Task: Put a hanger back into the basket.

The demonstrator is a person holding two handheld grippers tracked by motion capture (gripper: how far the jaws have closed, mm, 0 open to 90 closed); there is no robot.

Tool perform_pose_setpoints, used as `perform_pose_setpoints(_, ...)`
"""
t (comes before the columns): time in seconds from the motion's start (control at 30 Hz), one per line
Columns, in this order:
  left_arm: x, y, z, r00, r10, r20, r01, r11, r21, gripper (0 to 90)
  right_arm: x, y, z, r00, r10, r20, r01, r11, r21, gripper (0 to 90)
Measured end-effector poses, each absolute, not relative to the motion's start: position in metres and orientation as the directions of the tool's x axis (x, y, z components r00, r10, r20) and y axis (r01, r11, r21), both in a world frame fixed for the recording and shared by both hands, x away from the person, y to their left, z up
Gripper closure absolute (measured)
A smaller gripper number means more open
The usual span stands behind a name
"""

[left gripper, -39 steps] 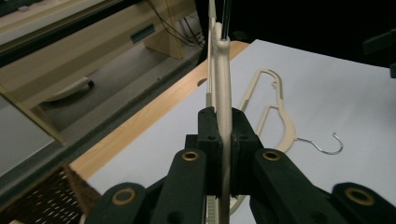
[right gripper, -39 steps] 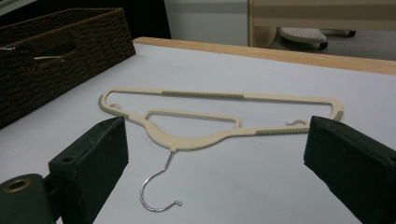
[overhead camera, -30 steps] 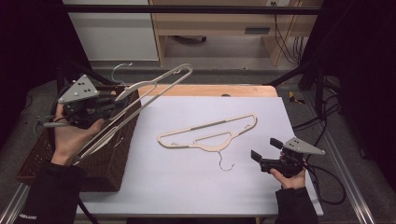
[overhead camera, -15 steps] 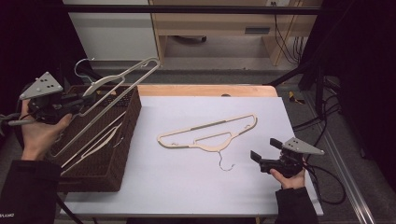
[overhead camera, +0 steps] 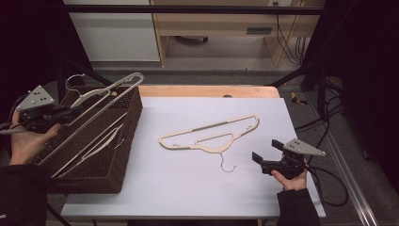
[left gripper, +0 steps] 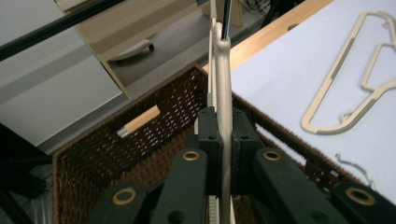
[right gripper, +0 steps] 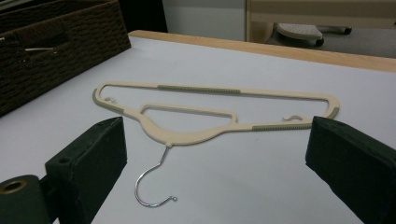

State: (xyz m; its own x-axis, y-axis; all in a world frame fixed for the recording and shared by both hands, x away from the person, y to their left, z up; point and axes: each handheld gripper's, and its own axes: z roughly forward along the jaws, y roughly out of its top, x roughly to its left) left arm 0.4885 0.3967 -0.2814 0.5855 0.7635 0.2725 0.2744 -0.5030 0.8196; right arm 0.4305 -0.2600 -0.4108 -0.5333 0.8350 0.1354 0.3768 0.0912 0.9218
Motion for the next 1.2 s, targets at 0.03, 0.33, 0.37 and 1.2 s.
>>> perform_pose_setpoints(0.03,0.489,0.398,-0.284,0.584,0.763,0.277,0.279,-0.509,0.814,85.6,0.431,-0.260,-0.411,-0.535,0.834,0.135,0.377,0.092,0.922,5.8)
perform_pose_setpoints(0.33,0.489,0.414,-0.307,0.562,0.776,0.285,0.324,-0.524,0.788,85.6,0.431,-0.261,-0.411,-0.532,0.836,0.133,0.375,0.092,0.923,5.9)
perform_pose_setpoints(0.37,0.488,0.415,-0.309,0.563,0.776,0.285,0.331,-0.528,0.782,85.6,0.430,-0.261,-0.411,-0.533,0.835,0.135,0.376,0.091,0.922,6.0)
perform_pose_setpoints(1.2,0.498,0.408,-0.384,0.582,0.780,0.229,0.513,-0.571,0.641,82.4,0.432,-0.257,-0.413,-0.533,0.836,0.131,0.382,0.100,0.919,6.0)
